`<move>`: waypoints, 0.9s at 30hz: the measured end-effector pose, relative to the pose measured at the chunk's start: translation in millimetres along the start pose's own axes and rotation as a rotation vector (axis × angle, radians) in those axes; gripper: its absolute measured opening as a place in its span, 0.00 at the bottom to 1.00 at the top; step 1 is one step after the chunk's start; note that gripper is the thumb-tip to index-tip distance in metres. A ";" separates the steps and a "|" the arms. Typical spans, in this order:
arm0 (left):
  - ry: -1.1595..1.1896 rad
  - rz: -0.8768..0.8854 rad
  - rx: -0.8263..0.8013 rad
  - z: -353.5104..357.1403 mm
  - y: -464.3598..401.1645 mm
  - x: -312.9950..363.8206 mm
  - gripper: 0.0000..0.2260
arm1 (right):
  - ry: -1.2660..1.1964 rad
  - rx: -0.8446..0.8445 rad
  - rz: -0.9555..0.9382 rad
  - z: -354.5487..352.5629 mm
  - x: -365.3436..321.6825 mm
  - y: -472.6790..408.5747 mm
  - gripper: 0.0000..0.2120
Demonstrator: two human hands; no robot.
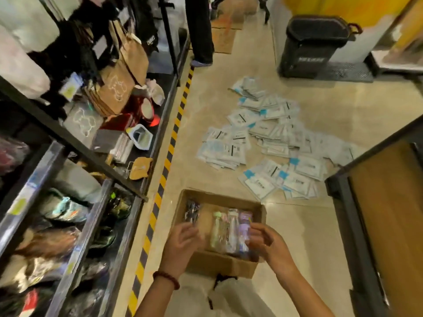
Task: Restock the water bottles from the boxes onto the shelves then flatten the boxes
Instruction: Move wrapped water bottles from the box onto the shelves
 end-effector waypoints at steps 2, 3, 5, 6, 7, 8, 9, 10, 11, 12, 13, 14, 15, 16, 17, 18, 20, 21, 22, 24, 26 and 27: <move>-0.031 -0.065 -0.040 15.9 -13.5 -7.8 0.30 | -0.020 0.020 0.059 -13.4 10.9 -12.9 0.17; -0.046 -0.091 -0.051 22.6 -20.3 -13.4 0.32 | -0.017 0.023 0.077 -18.3 17.1 -19.9 0.17; -0.076 -0.142 -0.075 34.2 -37.4 -26.8 0.27 | 0.017 0.022 0.106 -22.6 31.2 -37.5 0.19; -0.091 -0.165 -0.094 39.7 -47.4 -35.1 0.25 | 0.020 0.021 0.126 -22.2 38.3 -48.3 0.20; -0.108 -0.190 -0.106 43.5 -59.2 -45.3 0.24 | 0.016 0.031 0.153 -22.4 47.3 -61.7 0.21; -0.117 -0.213 -0.111 46.9 -72.2 -57.4 0.24 | 0.016 0.037 0.175 -21.1 55.5 -75.6 0.21; -0.123 -0.237 -0.107 49.4 -86.6 -71.9 0.25 | 0.027 0.049 0.198 -20.4 63.7 -91.8 0.21; -0.134 -0.254 -0.109 51.9 -101.5 -89.0 0.25 | 0.043 0.051 0.218 -18.4 73.1 -109.2 0.20; -0.162 -0.274 -0.120 54.9 -115.5 -104.9 0.25 | 0.059 0.047 0.239 -16.2 83.1 -127.1 0.19; -0.204 -0.293 -0.138 58.5 -130.2 -121.7 0.23 | 0.062 0.040 0.252 -13.9 93.0 -146.1 0.18; -0.245 -0.307 -0.154 61.9 -145.9 -140.5 0.21 | 0.066 0.033 0.261 -11.1 103.8 -166.0 0.18; -0.278 -0.318 -0.164 65.4 -162.3 -159.2 0.19 | 0.077 0.038 0.265 -8.8 114.3 -186.9 0.19; -0.305 -0.330 -0.173 68.4 -178.1 -178.8 0.19 | 0.109 0.039 0.270 -6.3 126.6 -208.7 0.19; -0.330 -0.345 -0.182 71.2 -193.2 -201.9 0.19 | 0.143 0.029 0.274 -3.1 141.8 -230.3 0.20; -0.349 -0.363 -0.195 73.8 -206.9 -223.9 0.19 | 0.169 0.012 0.286 -0.5 158.4 -250.8 0.21; -0.355 -0.384 -0.206 76.9 -218.9 -244.1 0.19 | 0.184 -0.006 0.299 2.2 173.6 -269.4 0.22; -0.346 -0.428 -0.203 82.8 -245.7 -290.9 0.20 | 0.204 -0.020 0.320 4.7 209.3 -309.4 0.24; -0.342 -0.453 -0.198 85.9 -259.6 -314.9 0.20 | 0.204 -0.019 0.333 6.3 228.6 -329.7 0.24; -0.341 -0.475 -0.194 89.2 -273.2 -339.1 0.20 | 0.196 -0.019 0.347 9.0 248.7 -349.9 0.25; -0.339 -0.492 -0.196 97.4 -299.4 -384.0 0.22 | 0.198 0.002 0.365 15.3 288.1 -390.1 0.26; -0.353 -0.500 -0.226 105.4 -319.5 -425.8 0.25 | 0.216 0.047 0.380 22.3 325.0 -425.2 0.30; -0.359 -0.507 -0.237 108.6 -327.6 -446.1 0.26 | 0.235 0.073 0.382 26.2 341.5 -440.5 0.32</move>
Point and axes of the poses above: each hand's wrist, its own y-axis away from the middle knuckle, its own z-axis out of the palm, x = y × z, the point moved 4 cm from there along -y, towards the middle knuckle, and after that the axes turned 9 degrees about z, right-handed, at the moved point
